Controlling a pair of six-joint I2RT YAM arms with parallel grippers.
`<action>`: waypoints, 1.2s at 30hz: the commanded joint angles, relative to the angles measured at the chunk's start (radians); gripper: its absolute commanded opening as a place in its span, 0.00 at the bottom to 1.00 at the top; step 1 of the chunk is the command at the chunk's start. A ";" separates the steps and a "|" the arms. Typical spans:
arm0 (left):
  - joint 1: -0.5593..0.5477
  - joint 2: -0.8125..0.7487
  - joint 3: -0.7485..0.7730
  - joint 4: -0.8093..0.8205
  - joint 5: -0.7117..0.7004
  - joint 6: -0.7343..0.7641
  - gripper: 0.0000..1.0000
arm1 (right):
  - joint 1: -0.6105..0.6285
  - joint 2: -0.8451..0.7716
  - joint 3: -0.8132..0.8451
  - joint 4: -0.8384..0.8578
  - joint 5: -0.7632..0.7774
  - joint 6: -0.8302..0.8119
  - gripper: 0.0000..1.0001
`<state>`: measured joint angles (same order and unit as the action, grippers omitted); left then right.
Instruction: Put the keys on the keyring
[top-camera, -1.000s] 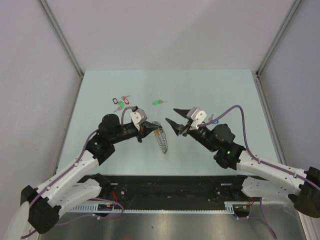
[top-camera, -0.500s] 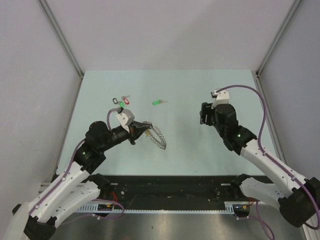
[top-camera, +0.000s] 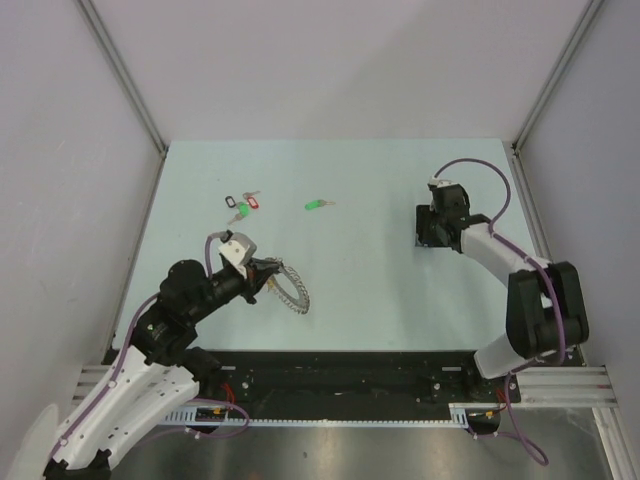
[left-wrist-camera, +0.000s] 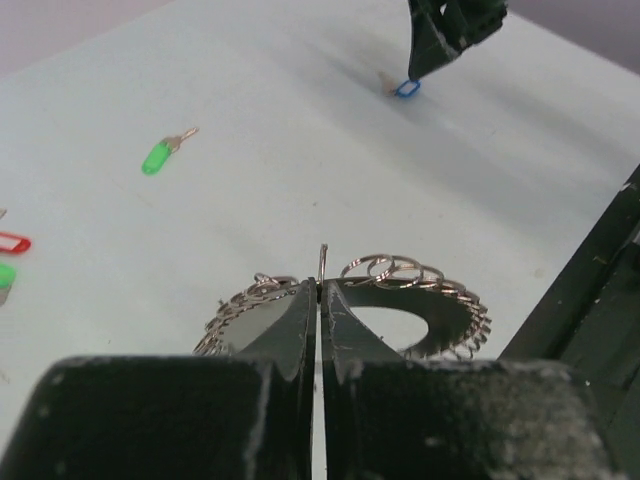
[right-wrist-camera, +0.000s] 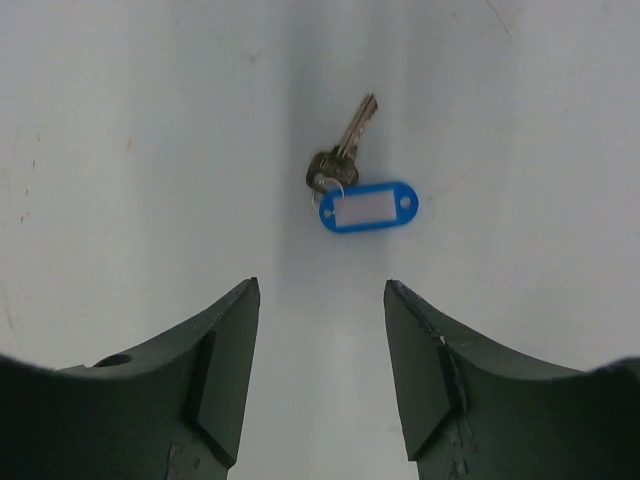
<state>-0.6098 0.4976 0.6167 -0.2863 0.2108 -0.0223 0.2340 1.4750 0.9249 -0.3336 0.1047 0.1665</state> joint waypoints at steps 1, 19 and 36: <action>0.013 -0.002 0.008 -0.033 -0.079 0.051 0.00 | -0.042 0.148 0.123 0.034 -0.094 -0.067 0.57; 0.015 -0.039 0.000 -0.042 -0.096 0.061 0.00 | -0.125 0.393 0.284 -0.083 -0.232 -0.114 0.64; 0.015 -0.068 -0.006 -0.040 -0.094 0.061 0.00 | 0.118 0.274 0.178 -0.254 -0.203 -0.074 0.56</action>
<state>-0.6010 0.4427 0.6075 -0.3714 0.1146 0.0269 0.2546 1.7924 1.1202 -0.4885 -0.1261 0.0788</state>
